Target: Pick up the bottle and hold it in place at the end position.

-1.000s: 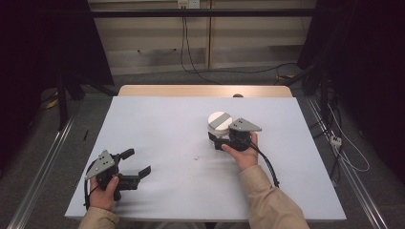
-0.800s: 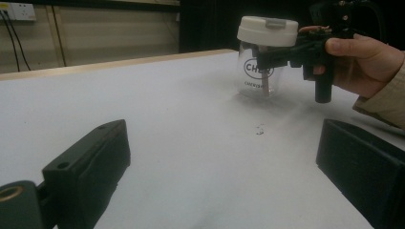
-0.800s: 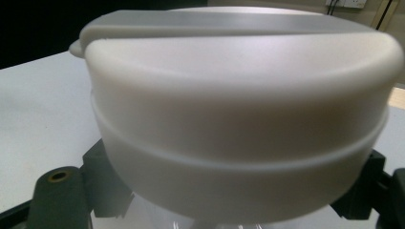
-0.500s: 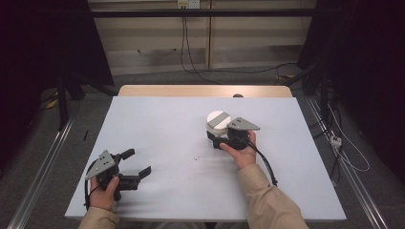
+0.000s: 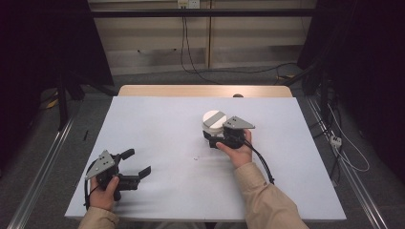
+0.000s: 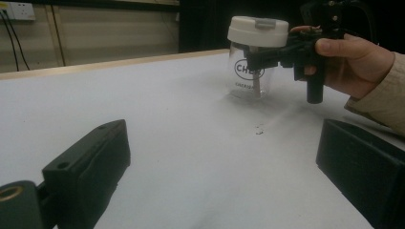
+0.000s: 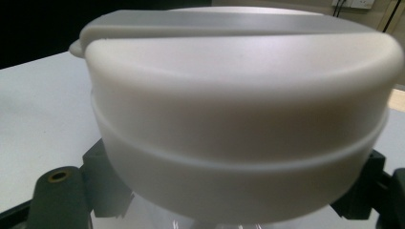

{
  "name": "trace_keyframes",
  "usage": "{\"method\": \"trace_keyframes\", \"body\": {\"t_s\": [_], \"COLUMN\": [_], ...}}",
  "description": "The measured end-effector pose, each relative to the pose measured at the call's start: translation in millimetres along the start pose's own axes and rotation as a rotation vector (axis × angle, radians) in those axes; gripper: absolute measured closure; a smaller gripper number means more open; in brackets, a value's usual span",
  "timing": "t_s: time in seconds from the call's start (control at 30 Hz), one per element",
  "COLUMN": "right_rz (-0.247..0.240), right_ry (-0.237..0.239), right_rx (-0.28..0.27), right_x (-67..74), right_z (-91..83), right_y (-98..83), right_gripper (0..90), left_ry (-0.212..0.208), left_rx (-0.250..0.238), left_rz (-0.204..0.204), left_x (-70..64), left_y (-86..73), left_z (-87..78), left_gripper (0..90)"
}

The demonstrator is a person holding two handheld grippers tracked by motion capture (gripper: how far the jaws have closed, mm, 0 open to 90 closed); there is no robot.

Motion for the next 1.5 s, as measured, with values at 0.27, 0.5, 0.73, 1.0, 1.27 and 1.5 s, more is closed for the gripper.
{"method": "trace_keyframes", "body": {"t_s": [0.27,0.5,0.73,1.0,1.27,1.5], "right_rz": [-0.008,-0.006,-0.006,-0.003,-0.008,-0.005], "right_ry": [0.005,0.014,0.020,0.027,0.031,0.031], "right_rx": [0.002,0.003,0.006,0.010,0.010,0.015], "right_x": [2.6,7.8,11.3,13.8,16.0,16.2], "right_z": [1.1,5.5,8.0,9.0,10.2,10.7], "right_y": [-0.7,-0.3,-1.1,-2.5,-3.7,-4.6], "right_gripper": [18.6,18.6,18.6,18.6,18.6,18.6], "left_ry": [0.001,0.001,0.000,-0.001,-0.002,-0.004], "left_rx": [0.000,-0.003,-0.002,-0.001,0.001,0.005], "left_rz": [0.002,-0.002,-0.003,-0.005,-0.003,0.000], "left_x": [0.0,0.2,0.4,0.3,0.1,0.1], "left_y": [0.2,0.1,-0.1,-0.5,-0.6,-0.9], "left_z": [0.2,0.3,0.2,0.7,0.7,0.8], "left_gripper": [4.0,4.0,4.0,4.0,4.0,4.0]}}
Point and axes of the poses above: each handheld gripper's, and its own axes: z roughly forward along the jaws, y roughly out of its top, x roughly to its left, the point moved 10 cm from there along z, roughly forward along the jaws, and after that the axes turned 10 degrees about -y, right-handed, at the moved point
